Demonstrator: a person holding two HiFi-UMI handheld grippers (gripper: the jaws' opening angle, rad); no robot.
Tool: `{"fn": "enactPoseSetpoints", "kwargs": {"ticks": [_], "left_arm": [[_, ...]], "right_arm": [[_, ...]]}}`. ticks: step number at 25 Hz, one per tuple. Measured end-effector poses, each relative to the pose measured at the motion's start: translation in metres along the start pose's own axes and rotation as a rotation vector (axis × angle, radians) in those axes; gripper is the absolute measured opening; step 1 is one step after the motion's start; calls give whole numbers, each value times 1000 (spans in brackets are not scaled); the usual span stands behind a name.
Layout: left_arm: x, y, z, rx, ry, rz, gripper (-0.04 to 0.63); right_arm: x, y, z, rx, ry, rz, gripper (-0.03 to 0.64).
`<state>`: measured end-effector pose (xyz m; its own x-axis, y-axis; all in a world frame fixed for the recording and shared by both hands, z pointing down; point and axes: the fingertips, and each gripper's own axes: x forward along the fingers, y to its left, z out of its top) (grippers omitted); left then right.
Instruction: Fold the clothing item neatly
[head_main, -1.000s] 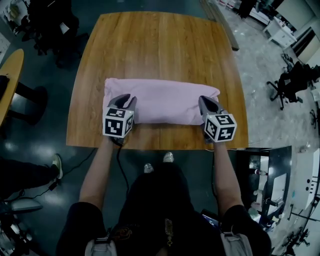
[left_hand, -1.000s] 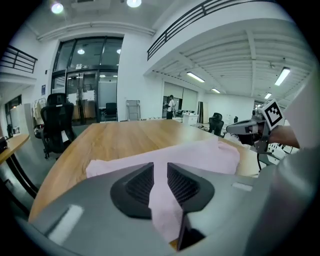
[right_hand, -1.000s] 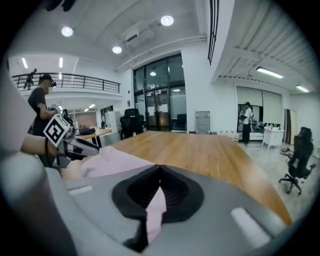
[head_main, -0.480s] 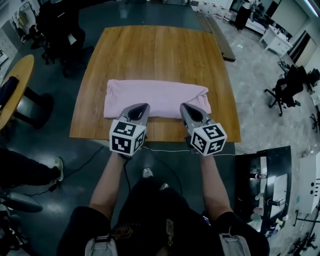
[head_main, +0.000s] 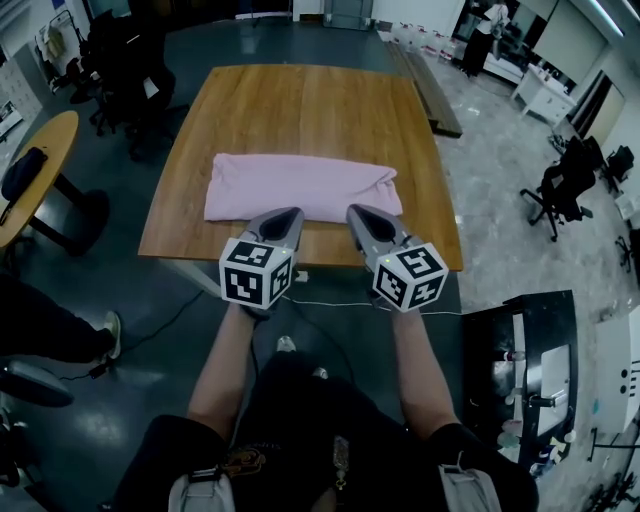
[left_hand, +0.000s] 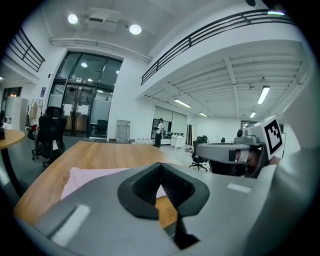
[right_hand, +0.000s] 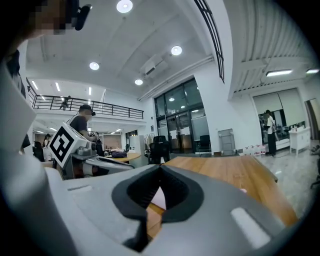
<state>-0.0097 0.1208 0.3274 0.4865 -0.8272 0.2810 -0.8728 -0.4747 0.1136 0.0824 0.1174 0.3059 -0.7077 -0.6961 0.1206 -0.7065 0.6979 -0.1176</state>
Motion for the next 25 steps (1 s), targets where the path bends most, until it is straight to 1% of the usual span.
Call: {"fn": "enactPoseSetpoints", "kwargs": {"ticks": [6,11,16,25], "left_arm": [[-19,-19,6,2,-20,-9,8],[-29,-31,8,15,-36,-4,8],[-34,-37,12,38,-49,-1,8],[-38,-42,20,40,-58,-7,8]], "right_arm": [[-19,17,15,-14,-34,22,2],[-32,25,18,-27,-54,35,2],[-37,28,23,-32,-78,41,2],[-39,34,27,-34,-82,47,2]]}}
